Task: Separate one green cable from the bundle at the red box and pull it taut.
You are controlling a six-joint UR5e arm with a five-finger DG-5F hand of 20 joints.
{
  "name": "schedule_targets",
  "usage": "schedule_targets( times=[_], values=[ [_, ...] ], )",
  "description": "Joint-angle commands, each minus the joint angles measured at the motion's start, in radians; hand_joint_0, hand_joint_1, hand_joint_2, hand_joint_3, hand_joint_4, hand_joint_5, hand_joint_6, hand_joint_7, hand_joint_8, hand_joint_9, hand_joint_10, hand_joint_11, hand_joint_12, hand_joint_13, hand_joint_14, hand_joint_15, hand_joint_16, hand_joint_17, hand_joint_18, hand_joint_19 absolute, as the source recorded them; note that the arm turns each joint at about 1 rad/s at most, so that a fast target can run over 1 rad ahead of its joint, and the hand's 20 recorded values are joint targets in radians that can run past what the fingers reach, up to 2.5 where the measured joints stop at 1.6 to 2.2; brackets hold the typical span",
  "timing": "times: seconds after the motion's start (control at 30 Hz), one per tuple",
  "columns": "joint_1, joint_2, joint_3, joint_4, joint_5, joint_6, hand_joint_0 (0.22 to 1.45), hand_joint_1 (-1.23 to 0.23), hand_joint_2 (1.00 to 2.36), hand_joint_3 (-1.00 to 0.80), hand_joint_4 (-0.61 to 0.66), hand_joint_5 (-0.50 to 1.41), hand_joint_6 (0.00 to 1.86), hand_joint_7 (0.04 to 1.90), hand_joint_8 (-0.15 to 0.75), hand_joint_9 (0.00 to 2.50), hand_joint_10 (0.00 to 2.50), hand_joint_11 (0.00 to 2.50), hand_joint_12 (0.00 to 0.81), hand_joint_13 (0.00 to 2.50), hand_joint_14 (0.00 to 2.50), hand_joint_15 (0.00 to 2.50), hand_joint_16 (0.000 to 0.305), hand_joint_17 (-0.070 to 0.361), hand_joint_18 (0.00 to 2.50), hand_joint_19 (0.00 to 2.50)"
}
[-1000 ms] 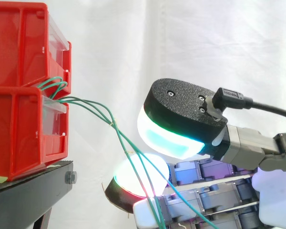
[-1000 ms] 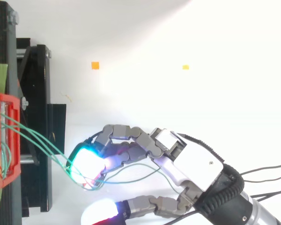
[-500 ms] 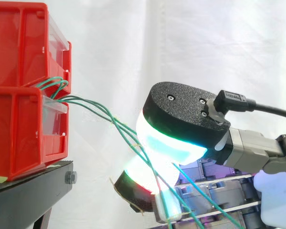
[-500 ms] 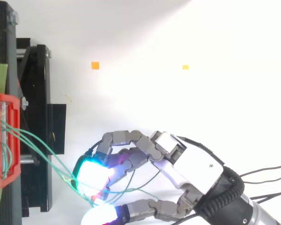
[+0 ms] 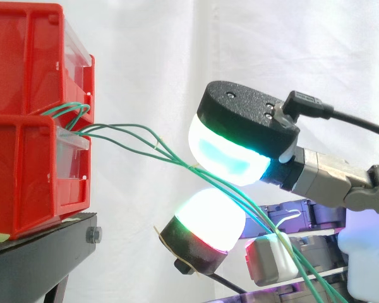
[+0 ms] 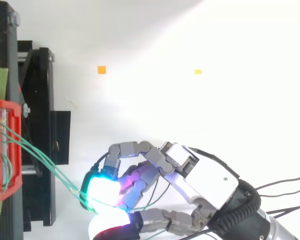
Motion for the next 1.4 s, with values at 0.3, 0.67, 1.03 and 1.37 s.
schedule_targets(
  times=[0.3,0.67,1.03,1.37],
  values=[
    [0.000,0.000,0.000,-0.003,0.000,0.000,0.53,-0.77,1.00,-0.50,0.11,-0.02,0.89,1.22,0.310,1.58,0.03,0.77,0.390,1.14,0.02,0.66,0.060,0.134,0.96,0.75],
    [0.000,0.000,0.000,-0.018,0.000,0.009,0.67,-0.96,1.01,-0.38,0.12,-0.04,0.88,1.27,0.305,1.51,0.03,0.79,0.382,1.12,0.02,0.68,0.057,0.128,0.92,0.75],
    [0.000,0.000,0.000,-0.021,0.000,0.014,0.63,-1.11,1.00,-0.50,0.26,-0.13,0.92,1.28,0.319,1.07,0.02,0.87,0.377,0.84,0.02,0.66,0.063,0.142,0.71,0.73],
    [0.000,-0.002,0.000,-0.023,0.000,0.018,0.35,-0.80,1.00,-0.50,0.25,-0.09,0.91,1.30,0.387,1.25,0.02,0.90,0.454,0.94,0.02,0.64,0.081,0.181,0.88,0.66]
  ],
)
